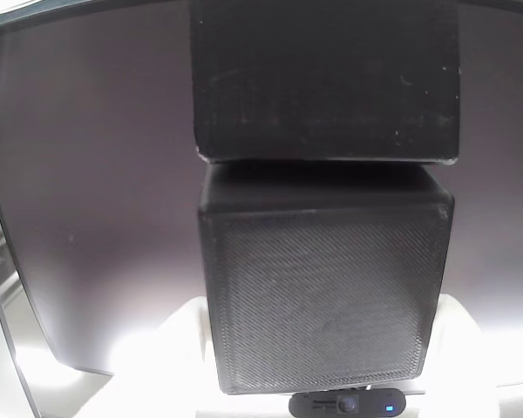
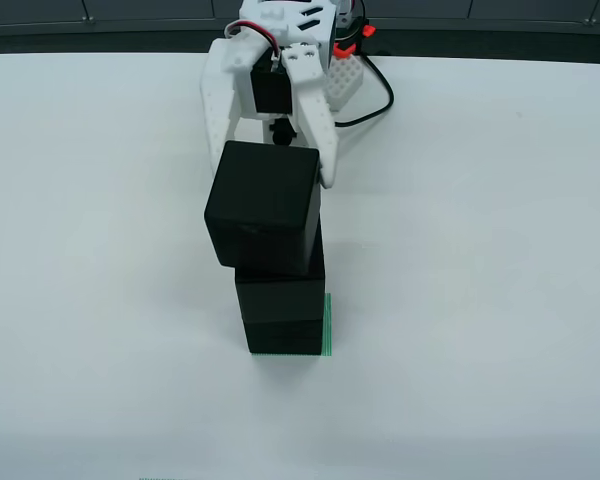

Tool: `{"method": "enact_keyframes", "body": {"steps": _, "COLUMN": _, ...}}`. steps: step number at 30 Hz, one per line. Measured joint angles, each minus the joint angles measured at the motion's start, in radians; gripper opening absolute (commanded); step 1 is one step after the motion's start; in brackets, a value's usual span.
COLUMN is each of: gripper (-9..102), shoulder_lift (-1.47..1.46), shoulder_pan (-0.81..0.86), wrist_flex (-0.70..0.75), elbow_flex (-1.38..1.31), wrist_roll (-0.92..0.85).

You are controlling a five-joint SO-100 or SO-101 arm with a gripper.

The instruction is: Stack 3 Blocks on the chosen place.

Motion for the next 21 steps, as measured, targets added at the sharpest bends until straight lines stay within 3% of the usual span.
{"method": "enact_keyframes", "body": {"steps": 21, "gripper": 26, "shoulder_lift": 0.0, "shoulder_pan": -0.014, "wrist_flex": -0.029, "elbow_flex": 0.015, "wrist_roll": -0.002}}
